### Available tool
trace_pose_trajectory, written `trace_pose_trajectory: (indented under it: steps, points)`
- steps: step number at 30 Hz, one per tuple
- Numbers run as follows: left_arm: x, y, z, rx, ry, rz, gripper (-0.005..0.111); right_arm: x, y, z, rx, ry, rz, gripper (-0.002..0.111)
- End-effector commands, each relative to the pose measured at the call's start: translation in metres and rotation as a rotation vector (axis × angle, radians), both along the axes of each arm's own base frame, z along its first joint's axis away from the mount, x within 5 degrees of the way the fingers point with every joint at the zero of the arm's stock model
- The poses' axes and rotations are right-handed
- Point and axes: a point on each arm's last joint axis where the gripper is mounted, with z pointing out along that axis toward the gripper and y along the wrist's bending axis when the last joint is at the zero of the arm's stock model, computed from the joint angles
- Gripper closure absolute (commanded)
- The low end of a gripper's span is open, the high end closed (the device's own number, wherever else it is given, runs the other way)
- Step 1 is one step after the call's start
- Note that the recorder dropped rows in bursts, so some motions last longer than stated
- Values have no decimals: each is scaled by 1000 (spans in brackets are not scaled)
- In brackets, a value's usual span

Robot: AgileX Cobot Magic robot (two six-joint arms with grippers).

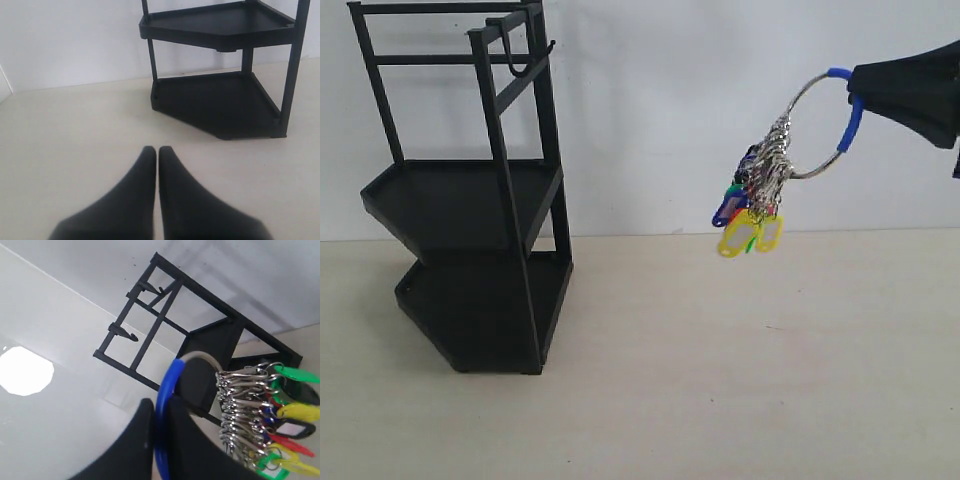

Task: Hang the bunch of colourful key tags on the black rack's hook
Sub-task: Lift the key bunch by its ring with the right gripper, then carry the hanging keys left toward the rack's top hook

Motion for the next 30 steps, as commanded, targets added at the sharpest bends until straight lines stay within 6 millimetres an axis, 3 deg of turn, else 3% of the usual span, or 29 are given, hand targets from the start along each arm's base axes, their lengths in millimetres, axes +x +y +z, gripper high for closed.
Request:
trace_pose_trajectory:
  steps: [1,6,9,11,14,16,17,20,23,25,28,30]
  points:
    - [0,0,1,-2,-10,-2,102,2,18,3,-47,-97,67,108]
    - [0,0,1,-2,-10,-2,102,15,16,-5,13,-16,71,108]
    - [0,0,1,-2,-10,-2,102,13,35,4,-50,-107,136,108]
    - [0,0,1,-2,-10,-2,102,26,26,16,-37,-58,15,108]
    - [0,0,1,-2,-10,-2,102,12,51,51,-46,-179,185,108]
    - [0,0,1,-2,-10,-2,102,10,49,72,-205,-246,28,108]
    - [0,0,1,-2,-10,-2,102,14,46,68,-307,-205,-54,108]
    - [0,0,1,-2,-10,-2,102,22,48,42,-362,-49,25,108]
    - [0,0,1,-2,-10,-2,102,23,48,76,-338,-180,-21,108]
    - [0,0,1,-2,-10,-2,102,25,51,72,-351,-172,-14,108]
    - [0,0,1,-2,-10,-2,102,34,59,52,-364,-78,48,108]
    - [0,0,1,-2,-10,-2,102,37,61,54,-309,-65,76,108]
